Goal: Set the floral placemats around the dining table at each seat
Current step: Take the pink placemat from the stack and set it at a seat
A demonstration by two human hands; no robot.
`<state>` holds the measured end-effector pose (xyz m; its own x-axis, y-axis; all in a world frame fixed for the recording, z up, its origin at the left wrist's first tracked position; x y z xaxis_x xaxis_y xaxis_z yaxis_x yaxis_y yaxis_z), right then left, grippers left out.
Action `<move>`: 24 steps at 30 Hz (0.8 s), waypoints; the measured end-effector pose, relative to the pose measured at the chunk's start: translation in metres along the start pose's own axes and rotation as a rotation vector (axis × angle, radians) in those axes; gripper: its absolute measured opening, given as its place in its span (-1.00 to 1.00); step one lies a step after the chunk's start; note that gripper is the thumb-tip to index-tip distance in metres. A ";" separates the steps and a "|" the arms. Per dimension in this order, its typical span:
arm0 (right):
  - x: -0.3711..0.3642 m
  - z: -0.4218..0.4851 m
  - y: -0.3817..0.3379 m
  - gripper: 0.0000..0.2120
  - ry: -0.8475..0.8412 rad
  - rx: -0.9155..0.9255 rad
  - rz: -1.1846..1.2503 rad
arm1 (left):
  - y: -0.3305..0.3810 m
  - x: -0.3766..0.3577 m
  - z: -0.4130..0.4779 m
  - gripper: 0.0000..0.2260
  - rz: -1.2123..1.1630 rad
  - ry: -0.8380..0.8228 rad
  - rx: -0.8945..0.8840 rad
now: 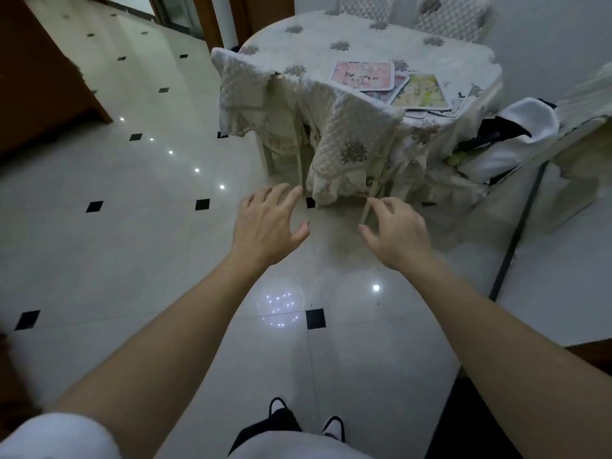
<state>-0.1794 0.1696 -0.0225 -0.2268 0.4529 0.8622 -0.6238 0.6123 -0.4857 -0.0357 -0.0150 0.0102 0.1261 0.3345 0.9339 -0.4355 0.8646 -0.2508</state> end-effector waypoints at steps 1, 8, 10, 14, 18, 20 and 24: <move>0.001 0.005 0.000 -0.45 0.006 0.011 0.005 | -0.001 0.001 0.004 -0.43 -0.004 -0.010 -0.004; -0.005 0.054 0.000 -0.45 0.022 0.050 0.003 | -0.008 -0.018 0.043 -0.43 0.009 0.025 0.002; -0.011 0.072 0.002 -0.46 0.022 0.049 -0.007 | -0.012 -0.028 0.061 -0.43 0.008 0.020 -0.001; -0.023 0.122 0.007 -0.46 0.018 0.037 -0.033 | -0.029 -0.052 0.111 -0.41 0.006 0.018 -0.012; -0.034 0.193 0.005 -0.45 0.005 0.005 -0.047 | -0.055 -0.077 0.177 -0.41 0.013 0.017 -0.006; -0.038 0.229 0.000 -0.44 -0.002 -0.005 -0.049 | -0.069 -0.086 0.211 -0.41 -0.001 0.017 -0.010; -0.050 0.299 -0.011 -0.44 0.006 -0.037 -0.057 | -0.096 -0.106 0.279 -0.41 -0.028 0.022 -0.017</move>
<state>-0.3853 -0.0536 -0.0169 -0.1873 0.4204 0.8878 -0.6076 0.6606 -0.4410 -0.2556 -0.2384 0.0067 0.1577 0.3176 0.9350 -0.4166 0.8799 -0.2286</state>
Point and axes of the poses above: each hand's wrist, its own z-axis towards the middle knuckle, its own x-axis out of the back of the hand, y = z × x, the point moved 4 cm from there along z, towards the middle knuckle, and after that the axes turned 15 degrees about z, right-handed, at the moved point
